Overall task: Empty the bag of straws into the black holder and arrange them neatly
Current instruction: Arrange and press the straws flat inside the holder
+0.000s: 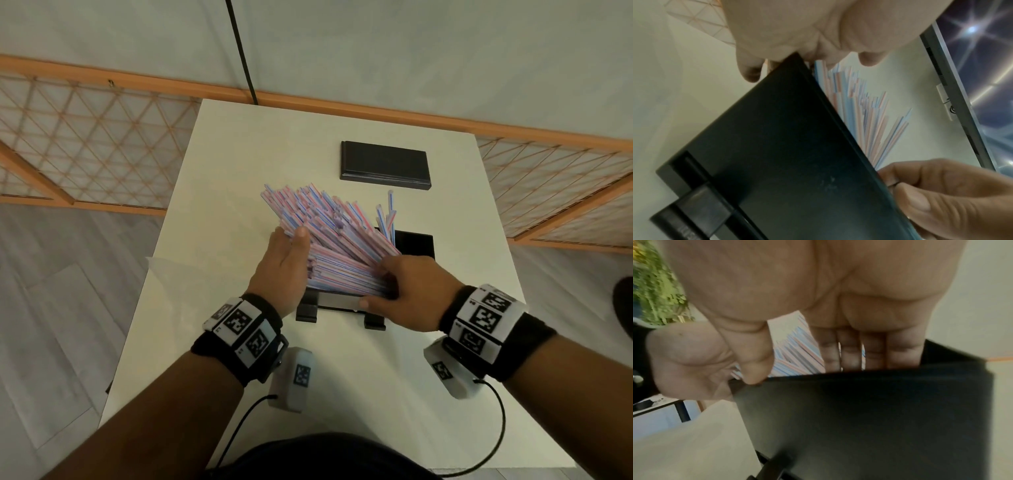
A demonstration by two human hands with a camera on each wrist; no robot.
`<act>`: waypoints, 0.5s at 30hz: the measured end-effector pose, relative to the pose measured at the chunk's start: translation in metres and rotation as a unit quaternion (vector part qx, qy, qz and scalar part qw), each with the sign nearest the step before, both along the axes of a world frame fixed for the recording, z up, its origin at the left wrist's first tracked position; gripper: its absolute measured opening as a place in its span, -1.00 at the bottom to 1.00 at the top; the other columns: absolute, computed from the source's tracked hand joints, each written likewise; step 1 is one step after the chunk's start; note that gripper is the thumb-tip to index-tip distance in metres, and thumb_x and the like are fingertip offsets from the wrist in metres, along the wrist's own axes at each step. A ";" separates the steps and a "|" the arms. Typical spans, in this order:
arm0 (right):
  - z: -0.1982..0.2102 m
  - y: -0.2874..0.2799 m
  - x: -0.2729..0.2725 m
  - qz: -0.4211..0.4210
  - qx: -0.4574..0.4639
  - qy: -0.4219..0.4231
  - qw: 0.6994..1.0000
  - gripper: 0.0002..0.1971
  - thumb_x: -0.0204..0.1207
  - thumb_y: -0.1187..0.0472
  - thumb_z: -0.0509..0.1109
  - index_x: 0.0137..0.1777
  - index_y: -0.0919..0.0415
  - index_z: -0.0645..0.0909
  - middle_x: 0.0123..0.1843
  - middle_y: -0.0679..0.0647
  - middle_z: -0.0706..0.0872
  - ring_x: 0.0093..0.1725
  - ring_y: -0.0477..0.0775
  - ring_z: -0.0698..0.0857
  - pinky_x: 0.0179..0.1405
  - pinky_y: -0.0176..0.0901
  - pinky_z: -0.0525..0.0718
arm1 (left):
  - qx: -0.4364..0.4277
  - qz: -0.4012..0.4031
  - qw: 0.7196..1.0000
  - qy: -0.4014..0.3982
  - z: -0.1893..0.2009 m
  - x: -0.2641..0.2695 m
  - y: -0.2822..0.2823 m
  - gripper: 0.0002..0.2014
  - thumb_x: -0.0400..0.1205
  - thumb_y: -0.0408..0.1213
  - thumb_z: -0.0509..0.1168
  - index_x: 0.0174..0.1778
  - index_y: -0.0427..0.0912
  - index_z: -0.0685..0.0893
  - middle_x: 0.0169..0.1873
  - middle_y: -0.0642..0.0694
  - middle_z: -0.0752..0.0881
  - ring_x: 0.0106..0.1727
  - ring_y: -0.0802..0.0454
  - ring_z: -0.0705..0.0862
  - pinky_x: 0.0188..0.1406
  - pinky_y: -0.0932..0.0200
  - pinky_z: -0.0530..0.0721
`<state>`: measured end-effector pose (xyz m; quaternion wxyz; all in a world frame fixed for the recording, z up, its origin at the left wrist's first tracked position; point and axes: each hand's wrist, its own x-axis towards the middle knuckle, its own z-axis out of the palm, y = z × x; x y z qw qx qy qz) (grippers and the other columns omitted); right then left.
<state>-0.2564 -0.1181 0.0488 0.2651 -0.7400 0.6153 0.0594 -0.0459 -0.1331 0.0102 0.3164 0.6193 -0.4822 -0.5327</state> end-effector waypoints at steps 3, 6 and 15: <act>-0.011 0.000 0.005 0.007 0.025 -0.029 0.999 -0.43 0.34 -0.39 0.40 0.12 0.05 0.64 -0.08 -0.03 0.77 -0.08 0.03 0.74 0.01 -0.09 0.70 | 0.025 0.013 1.000 0.000 0.005 -0.002 0.000 -0.15 0.69 0.41 -0.13 0.81 -0.05 0.08 0.80 -0.06 0.12 0.81 0.03 0.06 0.79 0.04 -0.04; -0.023 -0.006 0.014 0.021 -0.006 -0.028 0.999 -0.38 0.32 -0.50 0.23 0.16 -0.06 0.64 -0.01 -0.03 0.68 0.03 0.04 0.67 0.10 -0.10 0.65 | 0.023 0.030 0.999 0.000 0.004 -0.003 -0.001 -0.12 0.69 0.40 -0.10 0.82 -0.09 -0.02 0.81 -0.04 0.05 0.81 0.04 0.04 0.77 0.09 -0.05; -0.014 -0.023 0.031 0.053 0.067 -0.018 0.996 -0.46 0.48 -0.45 0.20 0.19 -0.05 0.56 0.05 -0.02 0.71 0.08 0.06 0.67 0.14 -0.10 0.62 | -0.050 0.030 0.998 -0.019 -0.006 -0.007 0.001 -0.06 0.41 0.67 -0.10 0.53 0.09 0.42 0.41 -0.02 0.63 0.45 -0.09 0.61 0.53 -0.28 0.48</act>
